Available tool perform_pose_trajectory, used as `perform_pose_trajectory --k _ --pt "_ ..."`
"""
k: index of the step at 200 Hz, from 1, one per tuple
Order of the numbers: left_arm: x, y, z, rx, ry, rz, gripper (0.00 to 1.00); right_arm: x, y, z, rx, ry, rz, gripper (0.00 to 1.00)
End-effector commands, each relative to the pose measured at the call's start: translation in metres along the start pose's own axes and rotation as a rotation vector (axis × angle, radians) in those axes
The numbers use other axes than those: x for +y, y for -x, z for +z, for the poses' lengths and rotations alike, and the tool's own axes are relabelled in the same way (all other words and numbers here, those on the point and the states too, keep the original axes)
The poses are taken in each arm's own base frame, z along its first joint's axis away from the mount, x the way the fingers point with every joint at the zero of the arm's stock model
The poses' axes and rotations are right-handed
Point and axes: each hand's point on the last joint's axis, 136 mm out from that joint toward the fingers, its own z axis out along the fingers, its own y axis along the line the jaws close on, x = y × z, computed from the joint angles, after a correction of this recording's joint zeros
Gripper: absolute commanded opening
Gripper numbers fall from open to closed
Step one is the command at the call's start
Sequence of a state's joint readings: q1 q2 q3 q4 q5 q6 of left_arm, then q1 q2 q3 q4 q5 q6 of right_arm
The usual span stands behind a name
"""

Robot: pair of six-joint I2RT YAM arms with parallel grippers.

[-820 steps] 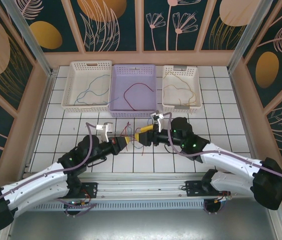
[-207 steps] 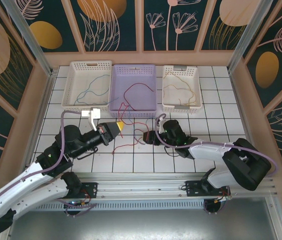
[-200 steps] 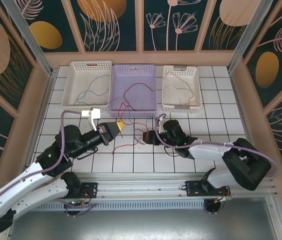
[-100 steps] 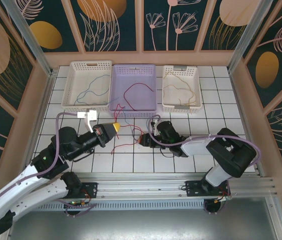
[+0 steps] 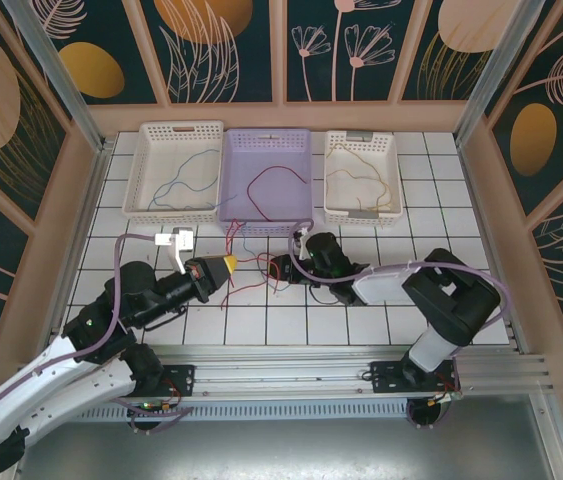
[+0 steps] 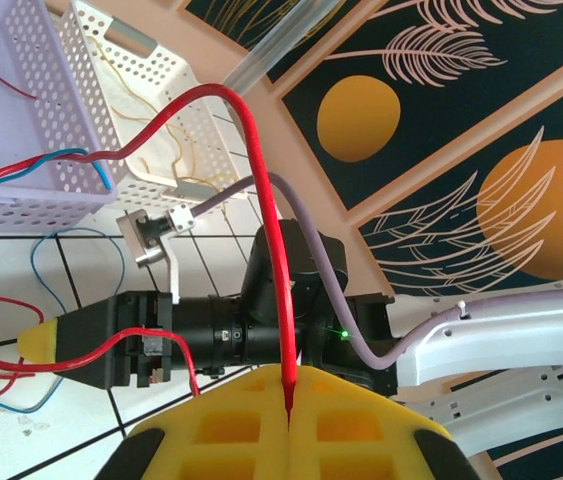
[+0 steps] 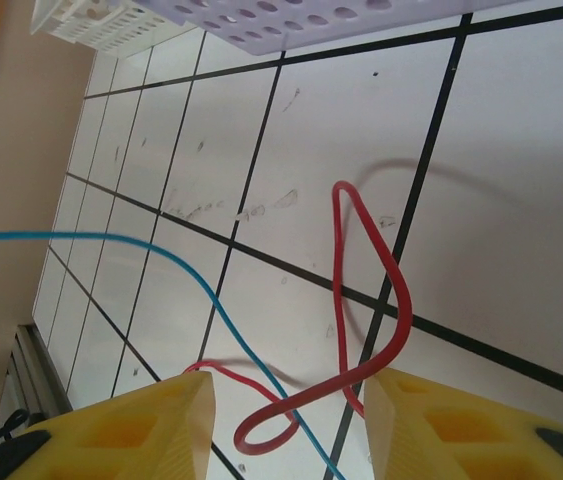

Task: Untangle the cables
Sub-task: Pick up the cable from the center of the table.

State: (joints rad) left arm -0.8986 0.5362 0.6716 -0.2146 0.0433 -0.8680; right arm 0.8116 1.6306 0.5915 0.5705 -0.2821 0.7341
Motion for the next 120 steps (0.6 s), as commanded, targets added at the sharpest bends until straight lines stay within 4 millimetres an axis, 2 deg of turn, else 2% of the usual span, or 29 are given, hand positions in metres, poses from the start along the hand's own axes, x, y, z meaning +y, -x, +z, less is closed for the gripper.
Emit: perform_pose_trajectory --k 1,21,40,70,99,120 --pt "0.003 -0.002 -0.001 -0.002 0.005 -0.006 0.00 0.007 0.007 0.007 -0.012 0.022 0.003 0.42" --pt "0.003 -0.001 -0.002 -0.006 0.002 -0.004 0.00 0.006 0.006 0.012 -0.002 0.017 0.009 0.41" --pt "0.005 -0.002 -0.002 -0.003 0.006 -0.006 0.00 0.006 0.007 0.014 0.000 0.018 0.012 0.35" --pt "0.006 -0.004 -0.003 -0.002 0.005 -0.008 0.00 0.005 0.011 0.014 -0.010 0.010 0.012 0.15" --pt "0.007 -0.003 -0.006 -0.007 0.011 -0.008 0.00 0.007 0.017 0.002 -0.037 -0.002 -0.002 0.00" --pt "0.011 -0.006 -0.008 -0.006 0.017 -0.010 0.00 0.008 0.022 -0.012 -0.066 -0.024 -0.025 0.00"
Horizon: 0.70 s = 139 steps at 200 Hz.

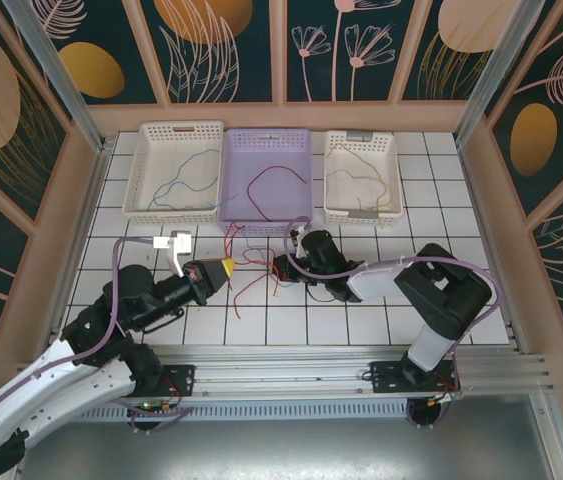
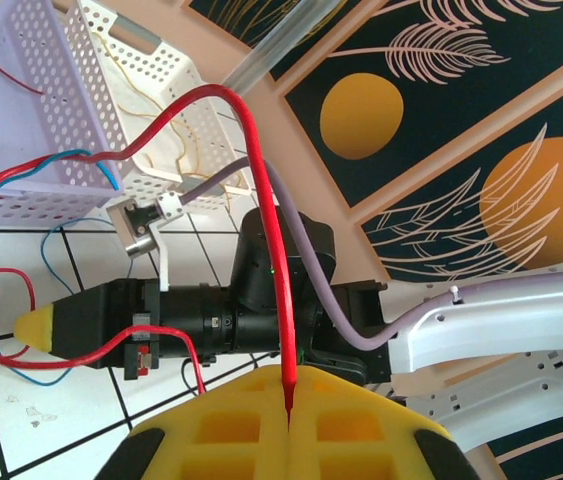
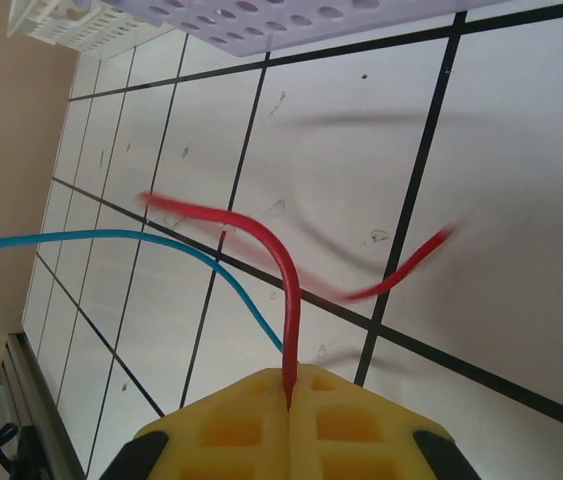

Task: Untangle the cables
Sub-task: Pick up the cable from the center of the table, then place the cable in the container.

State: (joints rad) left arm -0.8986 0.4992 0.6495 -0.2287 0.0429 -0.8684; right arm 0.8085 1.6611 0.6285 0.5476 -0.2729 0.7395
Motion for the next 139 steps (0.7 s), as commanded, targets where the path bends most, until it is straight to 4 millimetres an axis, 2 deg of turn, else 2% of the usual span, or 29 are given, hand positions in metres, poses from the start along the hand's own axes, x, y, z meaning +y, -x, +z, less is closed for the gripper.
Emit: perform_pose_trajectory --k 1,40,62,91,110,139 --pt "0.007 -0.002 -0.003 -0.004 0.018 -0.010 0.00 0.011 0.018 -0.019 -0.069 -0.005 -0.038 0.00" --pt "0.013 -0.007 -0.005 -0.001 0.028 -0.015 0.00 0.016 0.033 -0.057 -0.152 -0.062 -0.094 0.00" --pt "0.014 -0.007 -0.006 0.000 0.033 -0.012 0.00 0.017 0.048 -0.084 -0.224 -0.122 -0.125 0.00" --pt "0.016 -0.009 -0.005 0.006 0.039 -0.007 0.00 0.022 0.076 -0.129 -0.346 -0.168 -0.140 0.00" --pt "0.017 -0.010 -0.004 0.009 0.040 -0.006 0.00 0.034 0.099 -0.158 -0.427 -0.155 -0.151 0.00" --pt "0.018 -0.012 -0.003 0.012 0.038 -0.010 0.00 0.057 0.132 -0.182 -0.497 -0.144 -0.194 0.00"
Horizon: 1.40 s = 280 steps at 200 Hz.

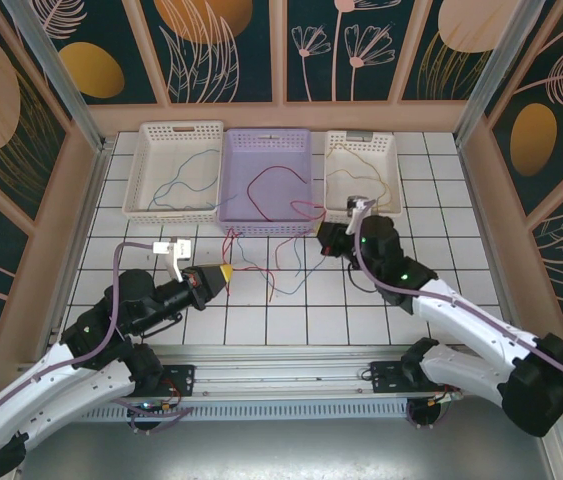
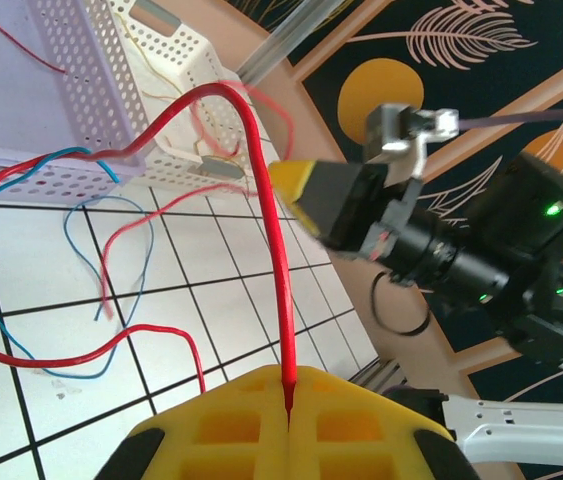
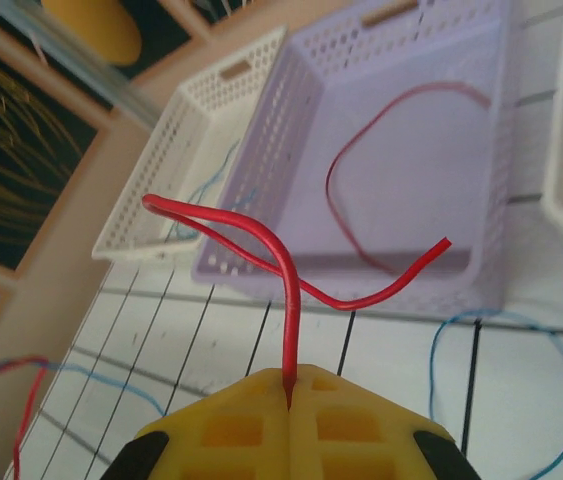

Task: Untangle the cables
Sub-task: Place the cable in the container.

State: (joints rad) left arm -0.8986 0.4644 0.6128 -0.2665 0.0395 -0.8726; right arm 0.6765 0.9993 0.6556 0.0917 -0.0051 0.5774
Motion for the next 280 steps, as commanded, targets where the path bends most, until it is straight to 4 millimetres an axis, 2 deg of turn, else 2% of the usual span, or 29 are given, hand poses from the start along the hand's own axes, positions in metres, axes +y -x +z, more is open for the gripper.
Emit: perform_pose_trajectory --k 1,25,41,57,73,90,110,116,124,148,172,193,217,242,258,280 --pt "0.004 0.000 0.000 -0.010 0.006 -0.004 0.00 0.012 0.038 -0.009 -0.063 -0.016 -0.063 0.00" --pt "0.004 -0.002 0.000 -0.010 -0.002 -0.013 0.00 0.031 0.065 0.005 -0.070 0.013 -0.102 0.00" --pt "0.003 -0.001 -0.001 -0.014 -0.009 -0.019 0.00 0.037 0.083 0.022 -0.069 0.027 -0.108 0.00" --pt "0.002 -0.001 -0.002 -0.017 -0.012 -0.023 0.00 0.041 0.097 0.045 -0.047 0.065 -0.092 0.00" --pt "0.002 -0.001 -0.002 -0.019 -0.015 -0.026 0.00 0.048 0.100 0.076 0.011 0.086 -0.079 0.00" --pt "0.002 0.000 -0.003 -0.022 -0.018 -0.029 0.00 0.048 0.097 0.113 0.078 0.088 -0.075 0.00" --pt "0.001 0.000 -0.004 -0.026 -0.027 -0.038 0.00 0.036 0.084 0.156 0.148 0.061 -0.054 0.00" --pt "0.001 -0.001 -0.004 -0.024 -0.029 -0.041 0.00 0.018 0.086 0.168 0.158 0.029 -0.035 0.00" --pt "0.001 -0.001 -0.003 -0.024 -0.032 -0.045 0.00 0.010 0.082 0.182 0.182 0.011 -0.025 0.00" --pt "0.004 -0.004 -0.002 -0.021 -0.029 -0.053 0.00 -0.006 0.065 0.215 0.241 -0.024 -0.006 0.00" --pt "0.005 -0.005 -0.001 -0.018 -0.030 -0.053 0.00 -0.026 0.046 0.240 0.316 -0.073 0.015 0.00" --pt "0.006 -0.006 0.000 -0.017 -0.029 -0.054 0.00 -0.029 0.035 0.246 0.355 -0.070 0.028 0.00" --pt "0.007 -0.006 0.001 -0.017 -0.027 -0.054 0.00 -0.024 0.039 0.239 0.341 -0.056 0.022 0.17" --pt "0.008 -0.007 0.003 -0.014 -0.022 -0.050 0.00 -0.011 0.055 0.215 0.285 -0.027 -0.004 0.38" --pt "0.008 -0.007 0.004 -0.010 -0.022 -0.050 0.00 -0.006 0.060 0.199 0.264 -0.019 -0.018 0.42" --pt "0.007 -0.006 0.004 -0.014 -0.024 -0.050 0.00 0.002 0.061 0.166 0.222 0.015 -0.021 0.48"
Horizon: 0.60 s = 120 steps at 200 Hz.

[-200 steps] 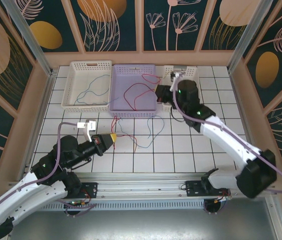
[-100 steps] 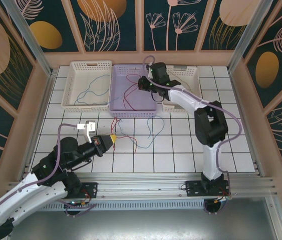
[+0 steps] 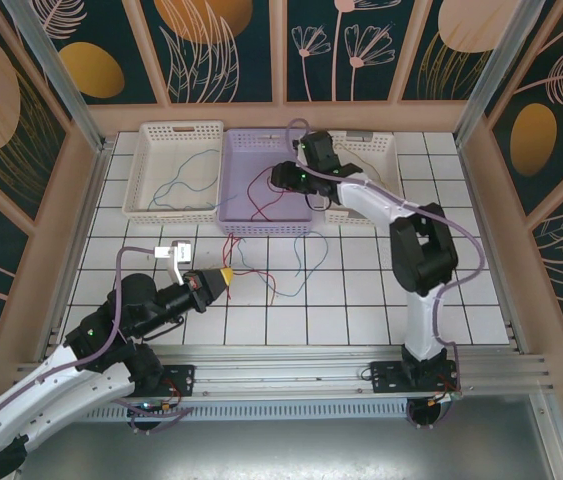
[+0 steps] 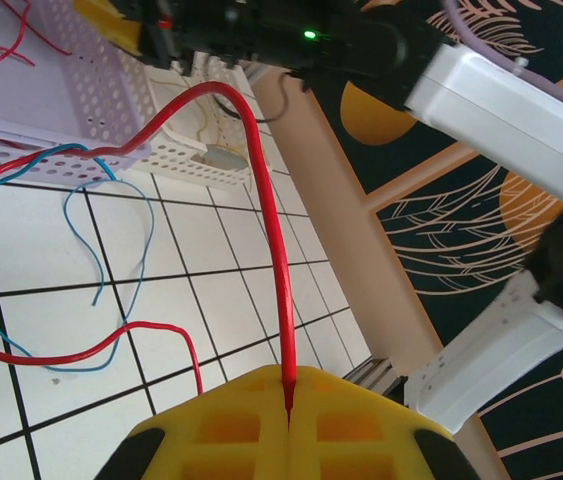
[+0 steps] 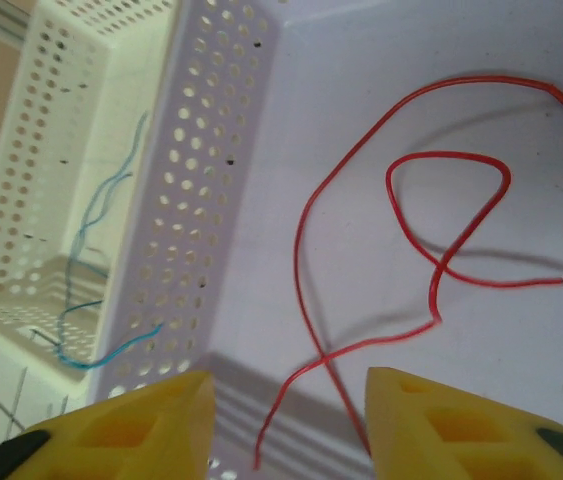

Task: Untangle the cables
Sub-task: Place the cable in the container, then pick up the cable from the center of the table.

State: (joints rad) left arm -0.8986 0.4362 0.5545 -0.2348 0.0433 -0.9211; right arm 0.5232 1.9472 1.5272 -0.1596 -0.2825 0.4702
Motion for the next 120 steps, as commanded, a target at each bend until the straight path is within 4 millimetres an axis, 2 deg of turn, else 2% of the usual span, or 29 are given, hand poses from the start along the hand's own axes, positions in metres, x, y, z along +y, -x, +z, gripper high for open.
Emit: perform_pose_trajectory --k 1,24,44,48,60,81,101,120 --pt "-0.003 0.003 0.002 -0.016 -0.020 -0.001 0.00 0.026 0.016 -0.048 -0.114 0.078 -0.044 0.48" --pt "-0.003 0.003 0.002 -0.016 -0.019 0.004 0.00 0.029 -0.013 -0.078 -0.129 0.136 -0.034 0.51" --pt "-0.006 0.007 0.001 -0.030 -0.021 0.010 0.00 0.023 -0.051 -0.098 -0.124 0.168 -0.031 0.53" --pt "-0.007 0.008 0.001 -0.033 -0.020 0.011 0.00 0.027 -0.063 -0.100 -0.111 0.178 -0.040 0.53" --pt "-0.008 0.011 0.001 -0.040 -0.018 0.019 0.00 0.022 -0.091 -0.106 -0.091 0.159 -0.055 0.54" --pt "-0.010 0.012 0.003 -0.034 -0.014 0.029 0.00 -0.008 -0.130 -0.115 -0.089 0.027 -0.061 0.55" --pt "-0.010 0.011 0.005 -0.026 -0.013 0.035 0.00 -0.040 -0.153 -0.129 -0.103 -0.075 -0.028 0.56" --pt "-0.010 0.011 0.005 -0.029 -0.010 0.037 0.00 -0.054 -0.173 -0.135 -0.094 -0.081 0.002 0.59"
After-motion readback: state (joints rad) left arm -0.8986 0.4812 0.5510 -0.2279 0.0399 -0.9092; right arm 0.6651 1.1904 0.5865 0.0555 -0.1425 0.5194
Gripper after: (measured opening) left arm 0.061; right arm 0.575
